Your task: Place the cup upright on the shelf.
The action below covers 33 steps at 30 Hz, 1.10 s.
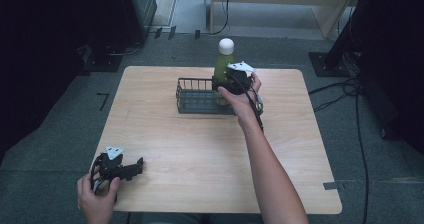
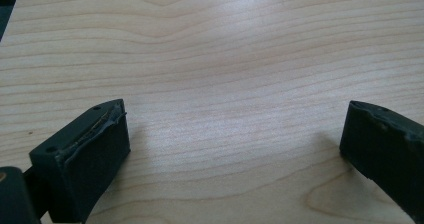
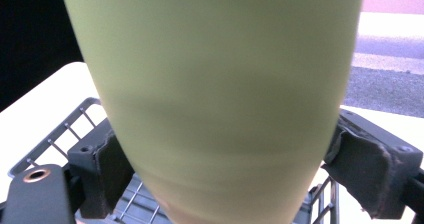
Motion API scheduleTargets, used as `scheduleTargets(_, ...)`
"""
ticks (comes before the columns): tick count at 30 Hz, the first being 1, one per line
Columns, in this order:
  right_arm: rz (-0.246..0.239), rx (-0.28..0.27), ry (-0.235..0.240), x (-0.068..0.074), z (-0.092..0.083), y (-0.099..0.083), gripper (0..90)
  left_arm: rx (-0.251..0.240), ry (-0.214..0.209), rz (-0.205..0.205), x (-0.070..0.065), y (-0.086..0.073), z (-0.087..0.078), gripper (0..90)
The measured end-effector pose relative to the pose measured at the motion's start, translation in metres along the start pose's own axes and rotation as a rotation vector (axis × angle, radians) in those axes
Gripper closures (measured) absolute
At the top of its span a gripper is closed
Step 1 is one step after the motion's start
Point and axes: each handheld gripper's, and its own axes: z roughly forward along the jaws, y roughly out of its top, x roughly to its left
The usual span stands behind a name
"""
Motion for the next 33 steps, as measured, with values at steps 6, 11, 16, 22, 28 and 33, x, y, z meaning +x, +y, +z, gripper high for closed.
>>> scheduleTargets(6,-0.004,0.05,0.025,-0.004,-0.005,-0.004,0.0,0.0,0.0,0.0,0.0,0.0,0.0,0.0)
scheduleTargets(11,-0.02,0.05,0.046,-0.011,-0.017,-0.007,0.0,0.0,0.0,0.0,0.0,0.0,0.0,0.0)
scheduleTargets(16,-0.045,0.044,0.062,-0.015,-0.033,-0.015,0.0,0.002,0.0,0.002,0.0,0.0,0.0,0.0)
scheduleTargets(22,-0.064,0.056,0.06,-0.024,-0.046,-0.029,0.0,0.001,0.0,0.001,0.0,0.0,0.0,0.0)
scheduleTargets(28,-0.072,0.054,0.048,-0.034,-0.06,-0.041,0.0,0.001,0.001,0.001,0.0,0.0,0.0,0.0)
scheduleTargets(33,-0.072,0.048,0.042,-0.039,-0.07,-0.049,0.0,0.002,0.0,0.002,0.0,0.0,0.0,0.0)
